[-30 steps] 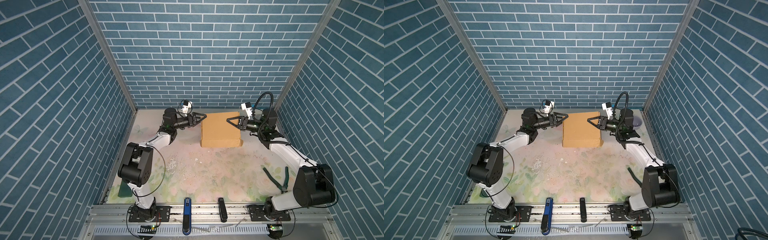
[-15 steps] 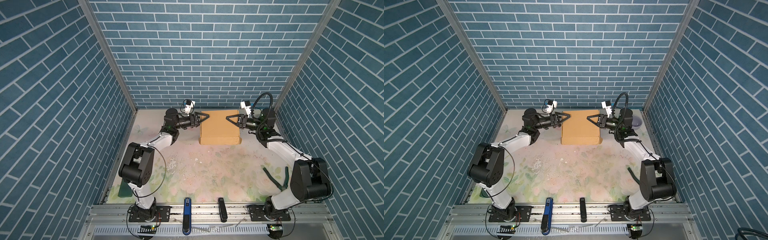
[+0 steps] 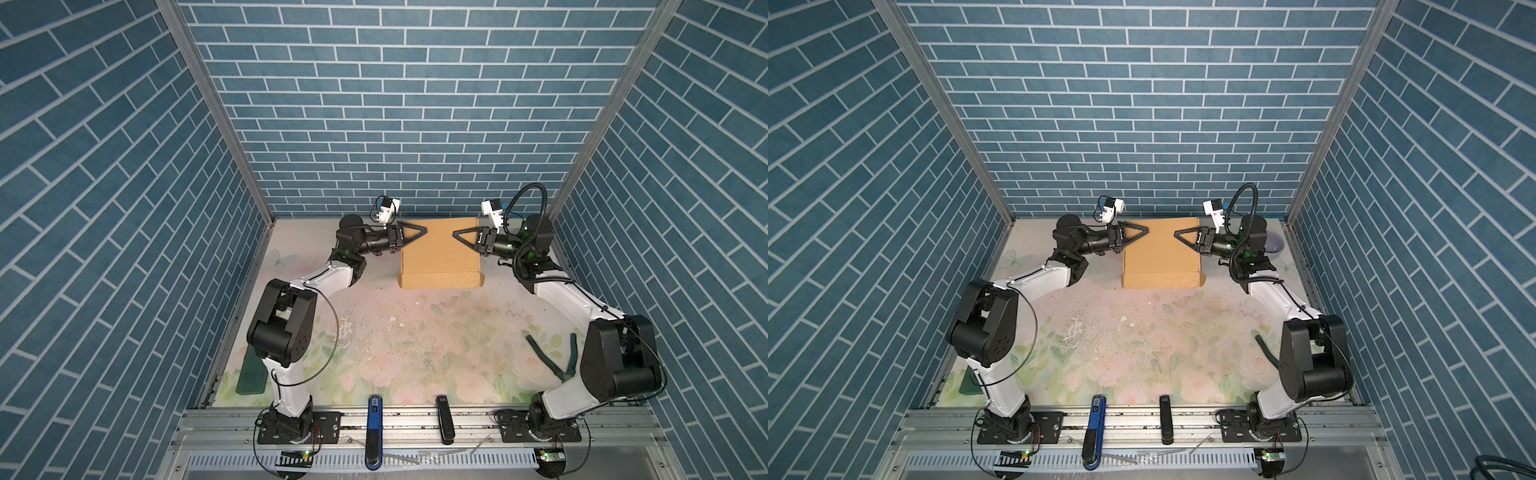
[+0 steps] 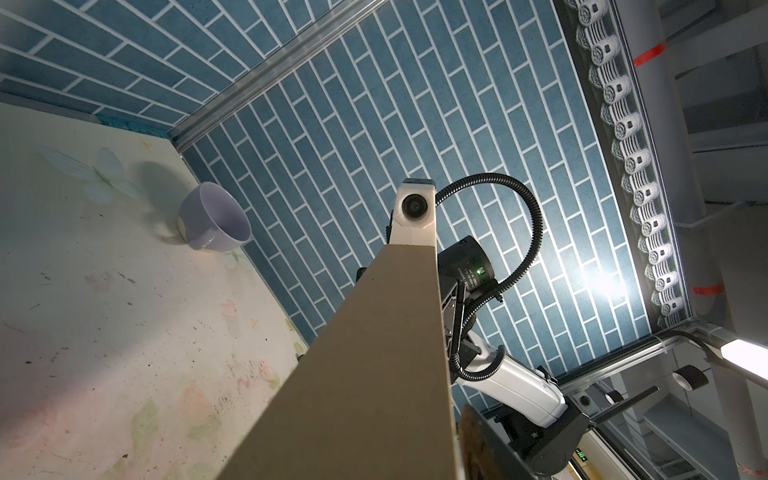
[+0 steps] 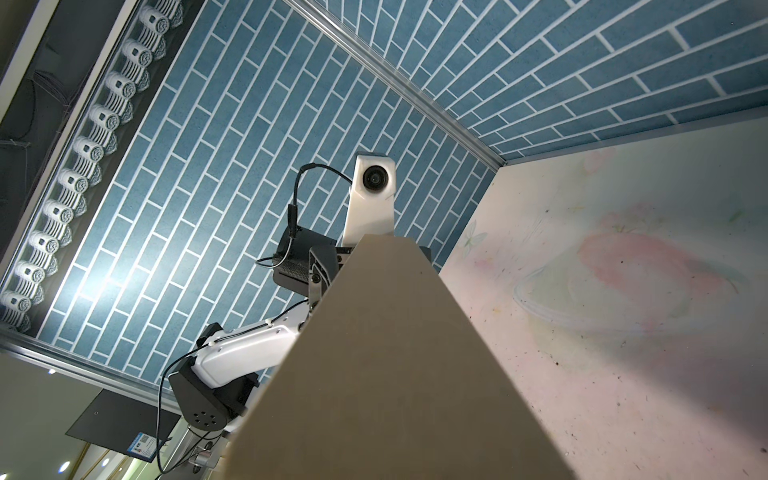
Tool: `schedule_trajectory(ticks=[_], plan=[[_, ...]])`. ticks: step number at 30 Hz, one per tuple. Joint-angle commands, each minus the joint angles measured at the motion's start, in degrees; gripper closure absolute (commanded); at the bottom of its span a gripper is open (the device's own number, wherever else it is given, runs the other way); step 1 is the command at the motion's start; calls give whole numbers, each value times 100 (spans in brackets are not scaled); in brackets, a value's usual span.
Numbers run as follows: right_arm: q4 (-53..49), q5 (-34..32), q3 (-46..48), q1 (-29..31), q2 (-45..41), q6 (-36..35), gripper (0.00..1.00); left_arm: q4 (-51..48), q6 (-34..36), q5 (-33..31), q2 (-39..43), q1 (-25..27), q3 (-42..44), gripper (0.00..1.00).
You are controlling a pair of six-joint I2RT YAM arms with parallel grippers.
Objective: Fold the paper box
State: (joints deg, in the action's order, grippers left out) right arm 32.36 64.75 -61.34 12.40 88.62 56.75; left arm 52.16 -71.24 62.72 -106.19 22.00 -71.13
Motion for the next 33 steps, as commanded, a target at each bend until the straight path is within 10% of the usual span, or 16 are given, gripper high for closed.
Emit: schedule_trajectory(ticks=[1, 19, 33], plan=[[-9, -23, -335, 16, 146, -33, 81, 268, -21, 153, -57, 140, -242, 38], [-218, -85, -430, 19, 238, -19, 78, 229, -19, 252, -138, 149, -348, 61], [-81, -174, -407, 31, 283, 265, 75, 162, 77, 338, -310, 147, -574, 46]])
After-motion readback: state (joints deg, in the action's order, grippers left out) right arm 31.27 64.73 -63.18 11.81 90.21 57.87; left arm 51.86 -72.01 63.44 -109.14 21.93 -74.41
